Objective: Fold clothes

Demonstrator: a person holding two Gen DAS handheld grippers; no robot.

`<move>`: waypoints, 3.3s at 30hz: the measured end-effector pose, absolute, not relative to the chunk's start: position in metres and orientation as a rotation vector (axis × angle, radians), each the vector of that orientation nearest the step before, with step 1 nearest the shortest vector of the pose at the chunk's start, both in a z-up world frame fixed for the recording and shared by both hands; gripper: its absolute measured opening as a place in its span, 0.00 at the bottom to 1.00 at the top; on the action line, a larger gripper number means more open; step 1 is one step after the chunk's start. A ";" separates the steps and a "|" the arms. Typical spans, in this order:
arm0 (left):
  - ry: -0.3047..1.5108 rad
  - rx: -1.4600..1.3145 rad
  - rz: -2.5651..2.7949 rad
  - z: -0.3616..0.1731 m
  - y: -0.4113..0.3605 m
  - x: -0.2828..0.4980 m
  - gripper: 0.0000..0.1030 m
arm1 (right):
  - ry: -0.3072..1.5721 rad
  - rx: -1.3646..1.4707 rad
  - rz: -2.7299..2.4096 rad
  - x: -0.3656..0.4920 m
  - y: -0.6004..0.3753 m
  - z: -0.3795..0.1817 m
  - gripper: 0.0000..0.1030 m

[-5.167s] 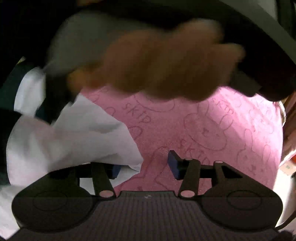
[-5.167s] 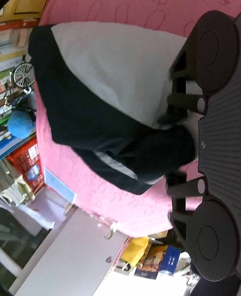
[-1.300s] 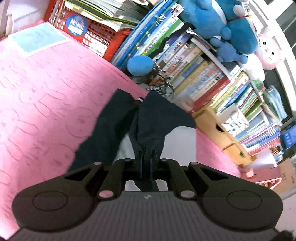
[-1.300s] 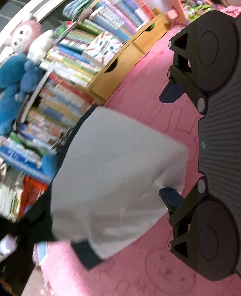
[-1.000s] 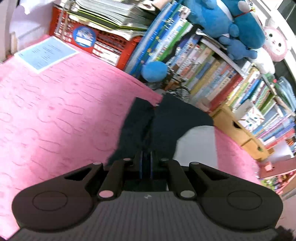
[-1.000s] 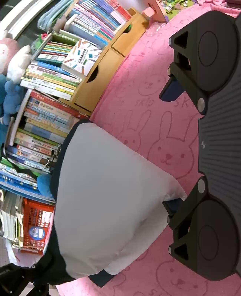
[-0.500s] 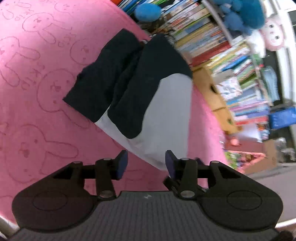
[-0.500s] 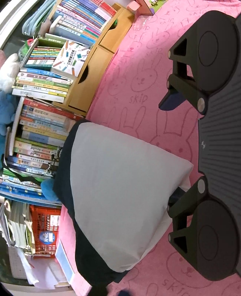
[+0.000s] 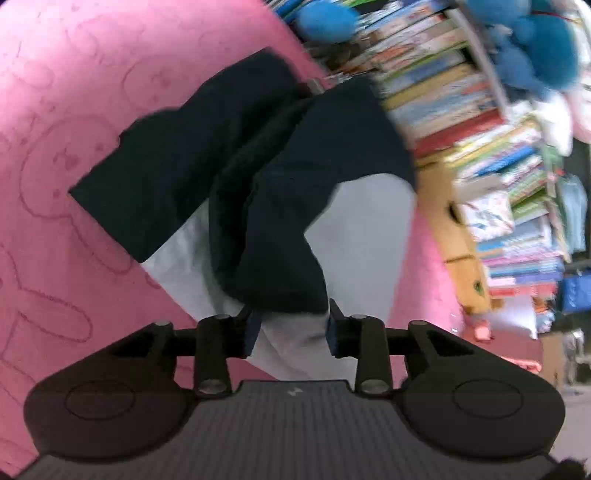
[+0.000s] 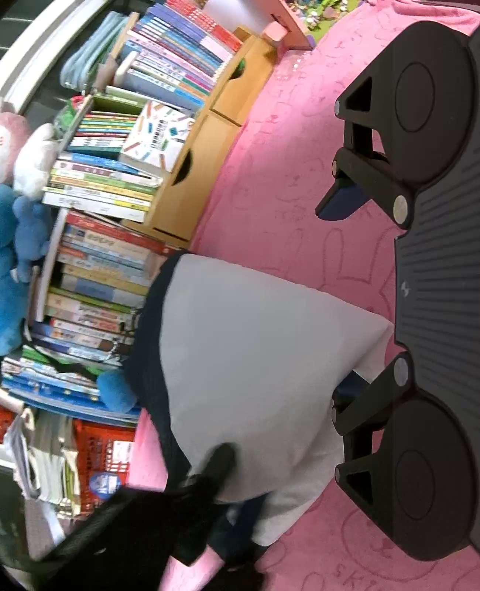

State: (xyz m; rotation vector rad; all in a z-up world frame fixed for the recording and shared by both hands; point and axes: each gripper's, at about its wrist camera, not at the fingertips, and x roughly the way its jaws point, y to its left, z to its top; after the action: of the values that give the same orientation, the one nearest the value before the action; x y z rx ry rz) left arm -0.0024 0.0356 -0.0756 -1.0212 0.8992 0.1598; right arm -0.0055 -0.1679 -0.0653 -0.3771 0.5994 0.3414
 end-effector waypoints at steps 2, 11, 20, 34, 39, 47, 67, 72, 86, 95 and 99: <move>0.820 -0.967 0.174 -0.066 0.033 0.000 0.24 | 0.601 -0.378 0.337 -0.005 -0.166 -0.068 0.81; 0.570 -0.763 0.335 -0.009 0.072 -0.028 0.05 | 0.590 -0.409 0.286 0.000 -0.154 -0.072 0.88; 0.724 -0.974 0.222 -0.046 0.071 -0.027 0.46 | 0.634 -0.403 0.271 0.001 -0.157 -0.078 0.87; 0.672 -0.737 0.393 -0.045 0.076 -0.034 0.06 | 0.693 -0.369 0.260 0.010 -0.158 -0.080 0.90; 0.716 -0.620 0.397 -0.055 0.074 -0.034 0.08 | 0.706 -0.345 0.246 0.010 -0.158 -0.081 0.92; 0.806 -0.433 0.475 -0.070 0.089 -0.043 0.10 | 0.721 -0.323 0.249 0.014 -0.161 -0.080 0.96; 0.688 -0.211 -0.003 -0.015 -0.003 -0.001 0.07 | 0.729 -0.301 0.254 0.015 -0.165 -0.078 0.96; 0.848 -0.103 0.072 -0.064 -0.012 0.012 0.05 | 0.730 -0.305 0.265 0.016 -0.166 -0.078 0.96; 0.863 -0.035 0.198 -0.080 0.031 -0.012 0.03 | 0.654 -0.491 0.373 0.013 -0.163 -0.077 0.99; 0.843 -0.169 0.243 -0.075 0.041 -0.027 0.03 | 0.659 -0.633 0.570 0.020 -0.171 -0.071 0.99; 0.842 -0.238 0.272 -0.074 0.045 -0.031 0.03 | 0.653 -0.672 0.599 0.021 -0.168 -0.073 0.99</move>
State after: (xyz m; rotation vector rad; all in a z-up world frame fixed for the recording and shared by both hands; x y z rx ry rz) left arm -0.0306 0.0447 -0.0735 -0.2381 0.8416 0.2715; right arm 0.0214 -0.1681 -0.0726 -0.6718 0.6532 0.5992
